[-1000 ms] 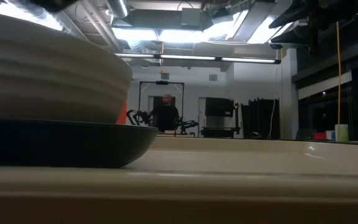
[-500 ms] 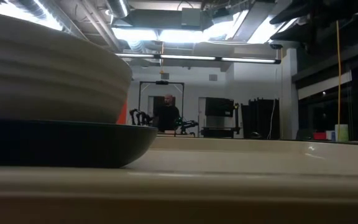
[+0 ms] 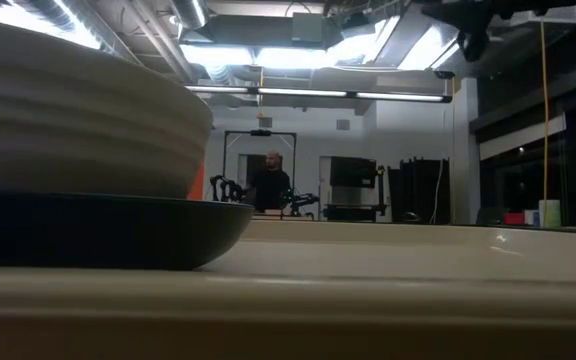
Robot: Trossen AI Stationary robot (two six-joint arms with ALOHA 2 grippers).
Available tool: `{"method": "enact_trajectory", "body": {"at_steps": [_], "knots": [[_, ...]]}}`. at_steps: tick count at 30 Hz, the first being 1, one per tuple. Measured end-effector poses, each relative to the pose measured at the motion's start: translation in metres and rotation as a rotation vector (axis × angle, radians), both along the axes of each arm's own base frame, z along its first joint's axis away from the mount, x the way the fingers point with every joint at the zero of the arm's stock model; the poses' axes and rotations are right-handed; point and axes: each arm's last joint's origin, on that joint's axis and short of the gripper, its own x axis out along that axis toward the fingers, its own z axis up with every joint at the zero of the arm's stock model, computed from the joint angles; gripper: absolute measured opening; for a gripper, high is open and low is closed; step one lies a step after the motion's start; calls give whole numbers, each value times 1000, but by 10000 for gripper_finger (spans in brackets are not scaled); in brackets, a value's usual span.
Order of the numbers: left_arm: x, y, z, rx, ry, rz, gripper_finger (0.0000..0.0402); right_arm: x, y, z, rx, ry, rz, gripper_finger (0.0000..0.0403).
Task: Set up tray
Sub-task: Put the dark blue napkin to the right of the black plate on the gray serving tray
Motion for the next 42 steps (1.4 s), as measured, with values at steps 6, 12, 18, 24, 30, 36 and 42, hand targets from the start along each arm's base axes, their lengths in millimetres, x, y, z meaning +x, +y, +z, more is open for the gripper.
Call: {"method": "enact_trajectory", "body": {"at_steps": [6,12,18,24,30,36,42], "knots": [[-2,3,-15,75,-118,98,16,2,2,0,11,-3,58,169],[-30,16,-27,34,-247,124,5,2,2,2,15,-21,61,169],[-75,52,-25,2,-389,122,1,2,2,4,37,-41,59,169],[-110,91,-32,19,-393,116,1,2,2,6,39,-65,57,169],[-139,119,-35,-29,-491,112,2,2,2,12,72,-123,58,169],[-146,116,-33,-7,-409,23,1,1,-1,14,83,-154,-40,169],[-160,122,-24,-94,-375,-82,1,1,-3,16,82,-180,-83,169]]}}
